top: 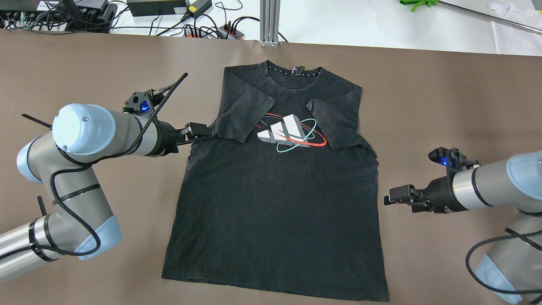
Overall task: Fold clothes
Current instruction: 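Move both grippers down to the shirt's hem corners nearest the robot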
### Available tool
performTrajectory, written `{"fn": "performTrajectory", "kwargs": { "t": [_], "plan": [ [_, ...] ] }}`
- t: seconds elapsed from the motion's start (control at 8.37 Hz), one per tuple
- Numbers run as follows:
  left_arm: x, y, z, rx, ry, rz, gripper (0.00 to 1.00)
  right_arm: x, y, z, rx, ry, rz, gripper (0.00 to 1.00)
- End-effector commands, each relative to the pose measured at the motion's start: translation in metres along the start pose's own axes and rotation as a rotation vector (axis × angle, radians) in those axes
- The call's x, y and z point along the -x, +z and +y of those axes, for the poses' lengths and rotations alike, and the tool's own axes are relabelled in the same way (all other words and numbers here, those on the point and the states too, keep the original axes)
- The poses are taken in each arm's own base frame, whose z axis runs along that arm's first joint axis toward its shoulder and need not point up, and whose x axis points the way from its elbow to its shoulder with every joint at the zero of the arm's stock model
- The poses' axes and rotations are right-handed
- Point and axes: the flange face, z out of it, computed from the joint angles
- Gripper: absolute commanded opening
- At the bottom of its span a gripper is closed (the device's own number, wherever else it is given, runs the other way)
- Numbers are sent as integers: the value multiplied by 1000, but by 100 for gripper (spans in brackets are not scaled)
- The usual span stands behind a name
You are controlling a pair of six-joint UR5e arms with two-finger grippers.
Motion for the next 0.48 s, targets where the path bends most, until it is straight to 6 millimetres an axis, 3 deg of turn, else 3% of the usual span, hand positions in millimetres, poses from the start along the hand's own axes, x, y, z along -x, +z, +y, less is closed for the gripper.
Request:
{"fn": "performTrajectory", "kwargs": {
  "t": [0.0,0.12,0.36],
  "plan": [
    [-13,-19,25,17,-5,-22,100,-23,20,66,102,-2,-68,94],
    [-14,-18,32,34,0,-20,100,-16,35,87,145,-28,-68,94],
    [-16,-16,42,41,8,-18,100,-13,51,108,184,-45,-57,94]
  ]
}}
